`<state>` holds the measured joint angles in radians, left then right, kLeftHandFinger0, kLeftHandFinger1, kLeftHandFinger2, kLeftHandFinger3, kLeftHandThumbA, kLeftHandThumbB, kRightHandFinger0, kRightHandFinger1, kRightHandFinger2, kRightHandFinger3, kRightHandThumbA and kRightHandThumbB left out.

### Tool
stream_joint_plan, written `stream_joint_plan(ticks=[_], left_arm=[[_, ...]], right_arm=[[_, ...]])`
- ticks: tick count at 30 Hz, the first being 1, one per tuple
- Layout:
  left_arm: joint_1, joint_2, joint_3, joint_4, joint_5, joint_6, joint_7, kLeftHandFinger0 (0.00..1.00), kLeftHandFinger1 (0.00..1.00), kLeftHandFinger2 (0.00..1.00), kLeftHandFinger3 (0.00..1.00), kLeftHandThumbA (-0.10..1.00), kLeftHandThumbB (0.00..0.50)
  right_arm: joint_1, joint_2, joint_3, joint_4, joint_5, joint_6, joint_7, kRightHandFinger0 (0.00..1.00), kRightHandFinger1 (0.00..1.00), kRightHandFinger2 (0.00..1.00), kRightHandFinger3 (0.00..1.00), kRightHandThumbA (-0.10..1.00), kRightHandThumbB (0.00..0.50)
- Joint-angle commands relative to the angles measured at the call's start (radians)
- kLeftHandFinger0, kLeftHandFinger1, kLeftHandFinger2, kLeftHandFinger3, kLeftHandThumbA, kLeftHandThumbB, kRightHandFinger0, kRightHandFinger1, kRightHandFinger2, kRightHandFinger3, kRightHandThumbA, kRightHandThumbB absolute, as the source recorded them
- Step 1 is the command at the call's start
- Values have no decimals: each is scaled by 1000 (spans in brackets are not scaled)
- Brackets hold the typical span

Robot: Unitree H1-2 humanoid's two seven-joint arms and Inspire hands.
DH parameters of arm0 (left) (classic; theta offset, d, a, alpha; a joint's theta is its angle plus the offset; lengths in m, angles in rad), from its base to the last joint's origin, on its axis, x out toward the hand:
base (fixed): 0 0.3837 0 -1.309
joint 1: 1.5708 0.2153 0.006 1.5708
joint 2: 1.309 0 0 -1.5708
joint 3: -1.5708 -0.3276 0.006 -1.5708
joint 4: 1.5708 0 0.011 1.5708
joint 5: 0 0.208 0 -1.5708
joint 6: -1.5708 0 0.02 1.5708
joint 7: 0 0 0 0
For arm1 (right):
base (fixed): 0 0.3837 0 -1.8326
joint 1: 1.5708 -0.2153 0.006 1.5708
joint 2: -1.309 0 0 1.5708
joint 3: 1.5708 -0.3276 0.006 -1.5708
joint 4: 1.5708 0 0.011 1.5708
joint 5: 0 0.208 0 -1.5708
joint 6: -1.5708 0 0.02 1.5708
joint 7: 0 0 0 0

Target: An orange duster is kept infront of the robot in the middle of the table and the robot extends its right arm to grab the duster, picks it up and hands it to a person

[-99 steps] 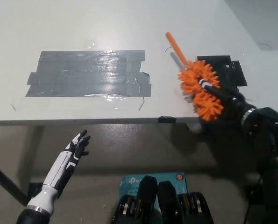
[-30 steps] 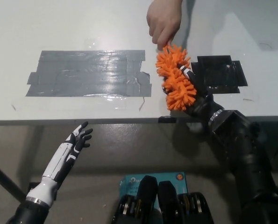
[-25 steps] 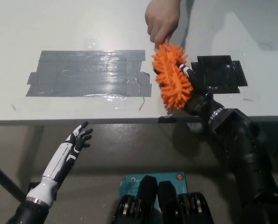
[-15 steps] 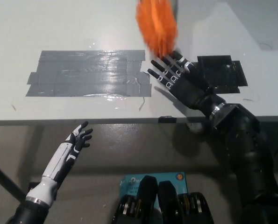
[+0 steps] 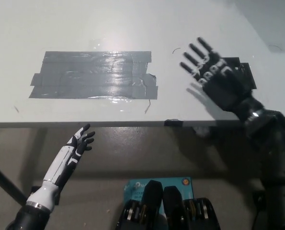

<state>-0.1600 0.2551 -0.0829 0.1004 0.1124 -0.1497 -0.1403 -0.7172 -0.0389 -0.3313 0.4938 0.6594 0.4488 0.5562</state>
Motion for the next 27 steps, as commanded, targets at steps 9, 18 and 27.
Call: stream_joint_plan(ticks=[9,18,27], left_arm=[[-17,17,1,-2,-2,-55,-14,858,881,893,1000,1000,121],[14,7,-1,2,4,-65,-5,843,899,932,1000,1000,116],[59,-13,6,-1,9,-68,19,952,1000,1000,1000,988,133]], right_arm=[[424,-74,25,-846,-136,-152,-51,1000,1000,1000,1000,912,359],[624,-6,71,-765,-342,-414,-87,1000,1000,1000,1000,1000,337],[629,-54,137,-585,-433,-497,-97,1000,1000,1000,1000,935,262]])
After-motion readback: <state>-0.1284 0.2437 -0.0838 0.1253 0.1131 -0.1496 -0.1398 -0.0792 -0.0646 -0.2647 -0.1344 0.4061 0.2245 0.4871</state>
